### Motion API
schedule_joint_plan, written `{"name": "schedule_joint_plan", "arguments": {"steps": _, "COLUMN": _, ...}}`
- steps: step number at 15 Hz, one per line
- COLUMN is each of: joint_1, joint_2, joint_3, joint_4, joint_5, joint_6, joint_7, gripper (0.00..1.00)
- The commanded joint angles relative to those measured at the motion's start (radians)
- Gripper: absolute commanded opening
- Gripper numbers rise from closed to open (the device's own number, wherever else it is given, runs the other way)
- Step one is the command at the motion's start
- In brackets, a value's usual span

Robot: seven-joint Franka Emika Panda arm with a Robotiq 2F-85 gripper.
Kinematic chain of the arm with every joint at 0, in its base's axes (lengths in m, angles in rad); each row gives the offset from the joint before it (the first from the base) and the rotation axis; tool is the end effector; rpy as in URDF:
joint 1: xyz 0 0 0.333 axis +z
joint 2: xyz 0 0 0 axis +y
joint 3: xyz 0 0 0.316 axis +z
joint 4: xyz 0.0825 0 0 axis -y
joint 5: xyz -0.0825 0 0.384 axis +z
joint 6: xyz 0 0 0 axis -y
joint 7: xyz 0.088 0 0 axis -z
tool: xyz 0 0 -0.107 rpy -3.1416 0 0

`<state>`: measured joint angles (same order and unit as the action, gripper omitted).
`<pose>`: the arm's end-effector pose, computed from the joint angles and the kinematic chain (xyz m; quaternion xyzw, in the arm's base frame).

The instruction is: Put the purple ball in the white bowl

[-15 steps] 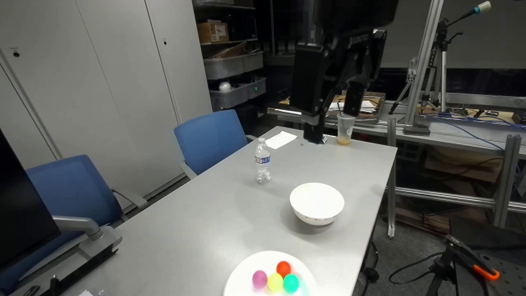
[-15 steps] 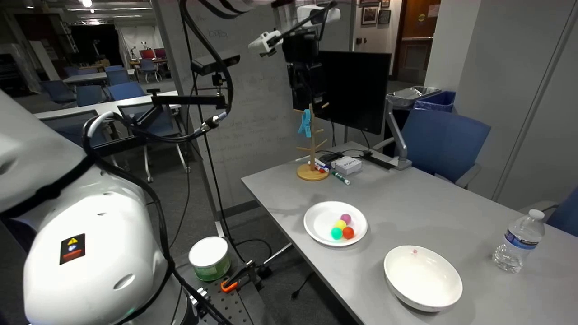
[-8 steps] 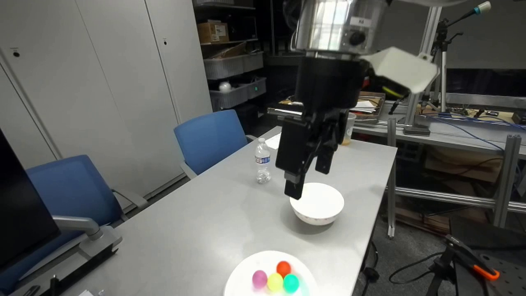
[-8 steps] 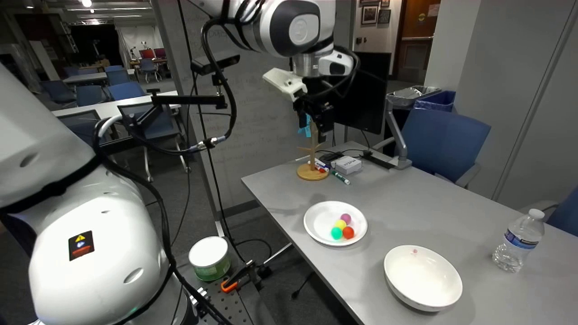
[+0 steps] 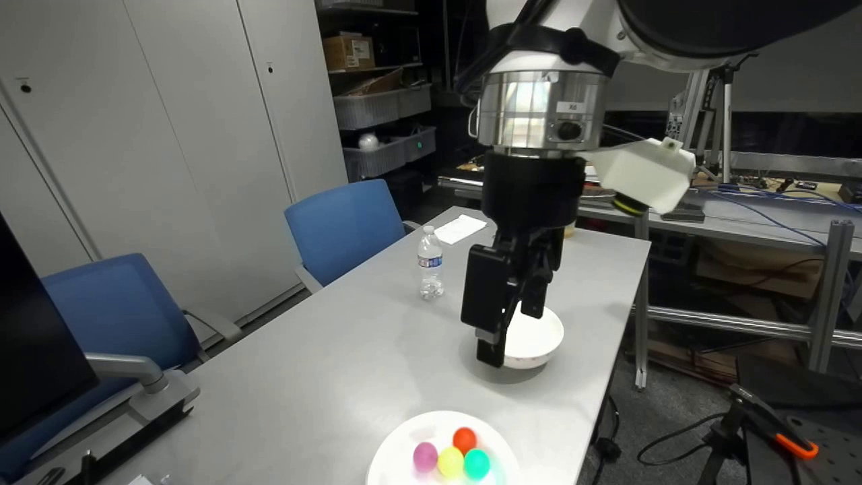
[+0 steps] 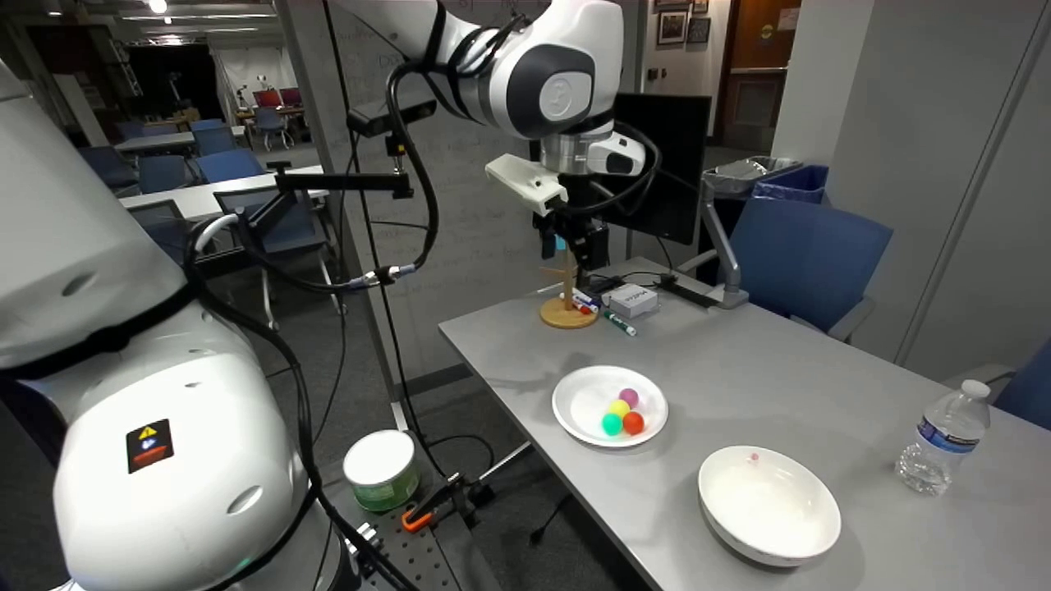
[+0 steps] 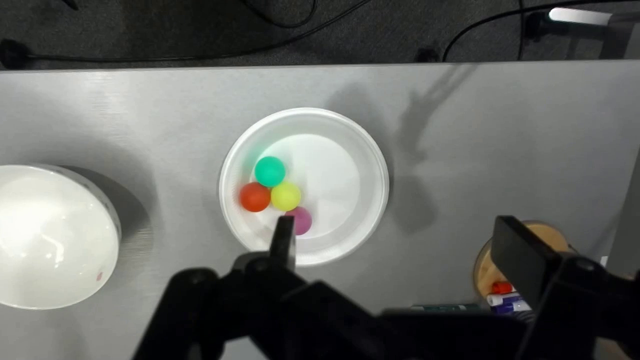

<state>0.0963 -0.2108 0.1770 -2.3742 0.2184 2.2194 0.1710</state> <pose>0.4540 0.1356 0.4101 -0.9971 0.0140 -0.0114 0.0745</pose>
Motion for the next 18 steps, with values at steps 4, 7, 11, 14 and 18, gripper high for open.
{"name": "schedule_joint_plan", "arguments": {"steps": 4, "joint_1": 0.003, "joint_2": 0.021, "joint_3": -0.003, "joint_4": -0.012, "joint_5": -0.07, "joint_6": 0.038, "joint_7": 0.027, "gripper": 1.0}}
{"name": "schedule_joint_plan", "arguments": {"steps": 7, "joint_1": 0.0, "joint_2": 0.07, "joint_3": 0.008, "joint_4": -0.032, "joint_5": -0.196, "joint_6": 0.115, "joint_7": 0.043, "gripper": 1.0}}
{"name": "schedule_joint_plan", "arguments": {"steps": 11, "joint_1": 0.006, "joint_2": 0.162, "joint_3": 0.0, "joint_4": -0.058, "joint_5": -0.289, "joint_6": 0.302, "joint_7": 0.036, "gripper": 1.0}}
{"name": "schedule_joint_plan", "arguments": {"steps": 14, "joint_1": 0.009, "joint_2": 0.239, "joint_3": -0.013, "joint_4": -0.055, "joint_5": -0.314, "joint_6": 0.446, "joint_7": 0.018, "gripper": 1.0}}
{"name": "schedule_joint_plan", "arguments": {"steps": 18, "joint_1": 0.018, "joint_2": 0.261, "joint_3": -0.02, "joint_4": -0.061, "joint_5": -0.286, "joint_6": 0.474, "joint_7": 0.008, "gripper": 1.0}}
